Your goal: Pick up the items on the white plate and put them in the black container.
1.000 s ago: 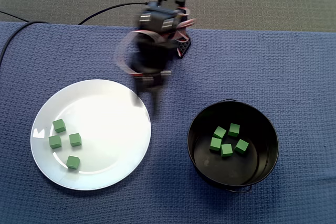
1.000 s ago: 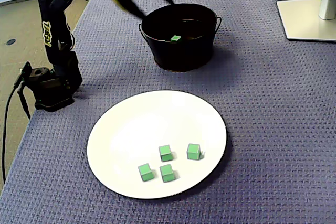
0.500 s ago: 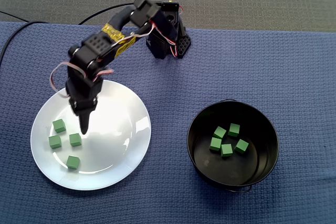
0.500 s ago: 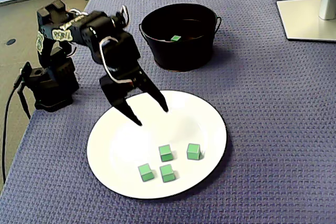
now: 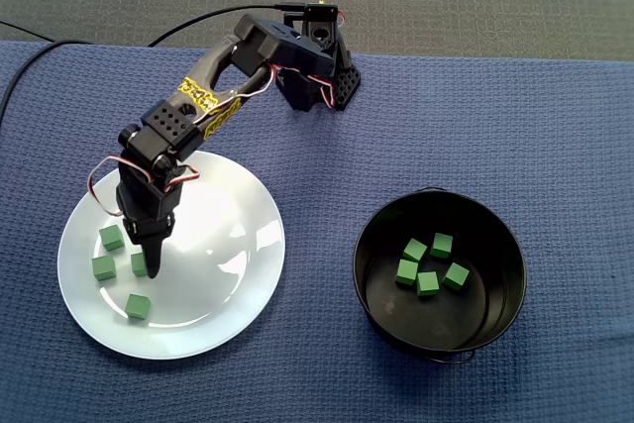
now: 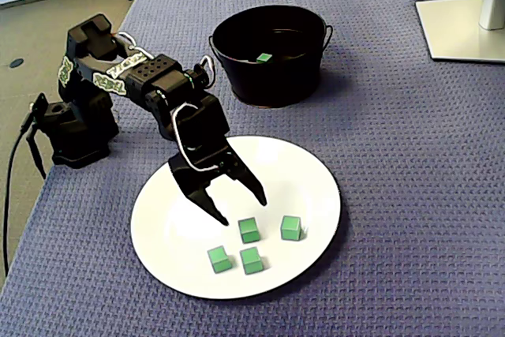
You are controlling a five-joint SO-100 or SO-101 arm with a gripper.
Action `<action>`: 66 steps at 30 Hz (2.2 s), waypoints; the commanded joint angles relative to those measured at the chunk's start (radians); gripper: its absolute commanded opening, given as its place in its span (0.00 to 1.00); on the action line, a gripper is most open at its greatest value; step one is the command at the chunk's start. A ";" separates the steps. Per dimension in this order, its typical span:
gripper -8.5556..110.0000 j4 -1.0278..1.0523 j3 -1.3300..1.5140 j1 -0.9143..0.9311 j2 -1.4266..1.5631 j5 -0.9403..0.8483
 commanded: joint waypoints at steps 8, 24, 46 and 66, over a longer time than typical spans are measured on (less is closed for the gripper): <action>0.22 -0.084 -0.034 0.026 -0.057 -0.032; 0.07 -0.091 -0.106 0.034 -0.075 -0.002; 0.07 0.660 -0.468 -1.028 0.453 0.465; 0.36 0.580 0.034 -1.143 0.426 0.558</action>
